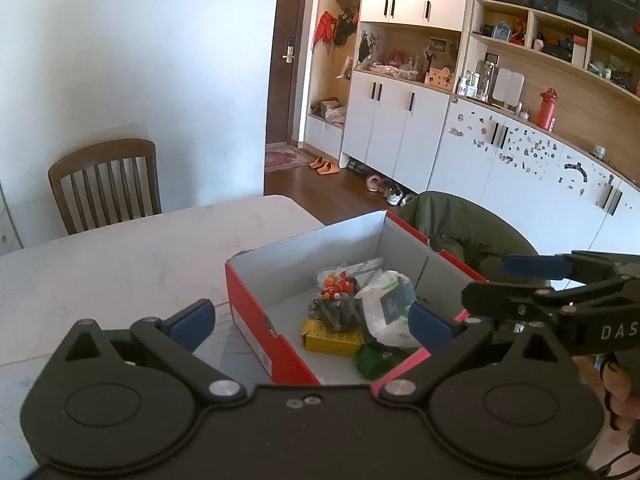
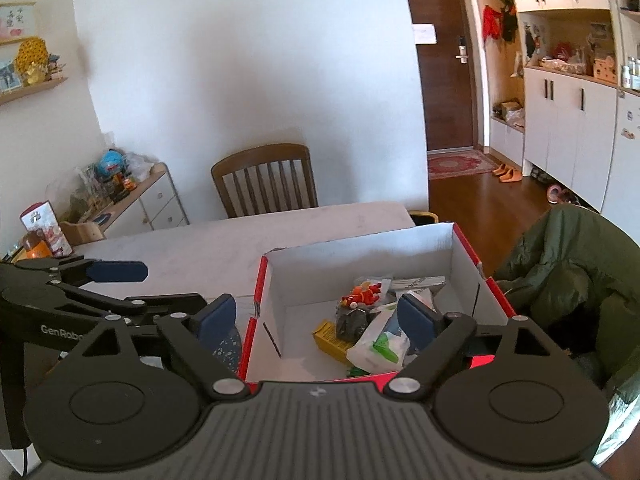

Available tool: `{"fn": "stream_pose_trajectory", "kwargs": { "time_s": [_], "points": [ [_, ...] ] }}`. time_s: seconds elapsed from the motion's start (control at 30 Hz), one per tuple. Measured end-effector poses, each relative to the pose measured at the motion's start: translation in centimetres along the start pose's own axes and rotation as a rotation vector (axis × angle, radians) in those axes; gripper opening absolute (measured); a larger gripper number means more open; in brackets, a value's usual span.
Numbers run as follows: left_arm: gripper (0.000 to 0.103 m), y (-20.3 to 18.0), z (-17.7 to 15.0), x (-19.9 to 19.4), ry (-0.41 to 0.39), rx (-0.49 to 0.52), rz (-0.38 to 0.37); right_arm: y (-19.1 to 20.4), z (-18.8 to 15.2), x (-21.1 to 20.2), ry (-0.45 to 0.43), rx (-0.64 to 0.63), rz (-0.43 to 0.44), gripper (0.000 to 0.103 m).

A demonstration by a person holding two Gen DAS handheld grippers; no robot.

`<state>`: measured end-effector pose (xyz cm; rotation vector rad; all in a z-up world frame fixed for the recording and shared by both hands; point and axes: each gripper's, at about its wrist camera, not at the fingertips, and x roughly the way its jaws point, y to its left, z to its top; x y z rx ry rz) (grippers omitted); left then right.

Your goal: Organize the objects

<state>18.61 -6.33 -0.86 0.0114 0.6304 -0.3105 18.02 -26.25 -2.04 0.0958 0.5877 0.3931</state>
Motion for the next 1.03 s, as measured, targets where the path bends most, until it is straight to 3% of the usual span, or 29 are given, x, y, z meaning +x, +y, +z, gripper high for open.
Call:
{"fn": "stream_pose_trajectory", "kwargs": {
  "time_s": [0.37, 1.03],
  "points": [
    [0.102, 0.6, -0.6, -0.2, 0.0, -0.025, 0.003, 0.0, -0.8, -1.7, -0.074, 0.044, -0.05, 0.098],
    [0.102, 0.8, -0.6, -0.9, -0.03, -0.023, 0.014, 1.7, -1.6, -2.7, -0.135, -0.013, -0.087, 0.099]
  ]
}}
